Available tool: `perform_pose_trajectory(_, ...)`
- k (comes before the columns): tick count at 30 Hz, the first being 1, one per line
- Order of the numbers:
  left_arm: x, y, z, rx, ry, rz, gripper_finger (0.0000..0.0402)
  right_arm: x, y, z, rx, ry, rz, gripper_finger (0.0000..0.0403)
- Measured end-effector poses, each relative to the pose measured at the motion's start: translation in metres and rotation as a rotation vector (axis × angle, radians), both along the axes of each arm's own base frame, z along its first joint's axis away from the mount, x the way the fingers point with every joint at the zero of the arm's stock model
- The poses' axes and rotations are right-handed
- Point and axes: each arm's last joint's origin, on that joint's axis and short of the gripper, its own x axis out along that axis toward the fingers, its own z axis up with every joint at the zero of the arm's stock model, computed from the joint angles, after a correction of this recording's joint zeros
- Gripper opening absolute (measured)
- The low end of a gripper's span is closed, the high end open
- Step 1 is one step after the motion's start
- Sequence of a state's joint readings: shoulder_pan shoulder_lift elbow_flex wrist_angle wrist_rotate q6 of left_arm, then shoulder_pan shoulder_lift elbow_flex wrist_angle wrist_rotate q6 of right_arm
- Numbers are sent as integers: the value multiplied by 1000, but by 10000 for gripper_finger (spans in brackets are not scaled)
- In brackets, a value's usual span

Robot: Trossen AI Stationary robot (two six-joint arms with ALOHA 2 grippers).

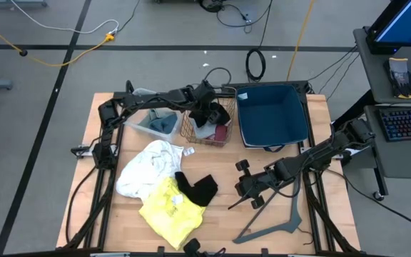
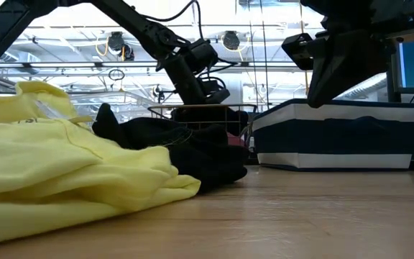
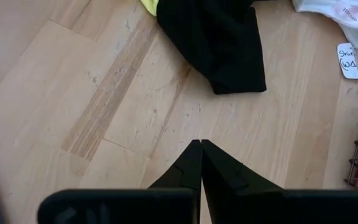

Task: Pick & Place Cloths
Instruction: Put the black underwear into the mesh basket, then put the black sock into the transparent bin

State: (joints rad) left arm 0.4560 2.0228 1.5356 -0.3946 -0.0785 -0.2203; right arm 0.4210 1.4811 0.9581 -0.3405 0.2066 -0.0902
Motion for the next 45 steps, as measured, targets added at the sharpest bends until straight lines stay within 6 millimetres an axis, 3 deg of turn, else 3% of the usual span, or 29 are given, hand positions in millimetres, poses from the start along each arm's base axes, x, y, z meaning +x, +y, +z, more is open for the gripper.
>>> perform_pose_trajectory(8,-3,-4,6,-7,12,-113,188,0,0,0,0,1,0,0)
perform_pose_trajectory(13,-15,-12,25,-29,44,-176,267,0,0,0,0,0,0,0)
perform_pose_trajectory(18,-32,-20,51,-38,63,-178,314,1,0,0,4,-9,0,0)
perform_pose_trajectory(25,-55,-34,91,-29,19,-166,335,1,1,1,10,-19,1,0)
perform_pose_trajectory(33,-74,-67,131,24,-37,-213,336,5,2,4,33,-70,1,0)
perform_pose_trajectory(40,-94,-98,154,50,-29,-290,335,13,6,13,72,-182,14,1)
perform_pose_trajectory(45,-102,-119,169,83,-75,-357,335,17,9,18,33,-255,158,10)
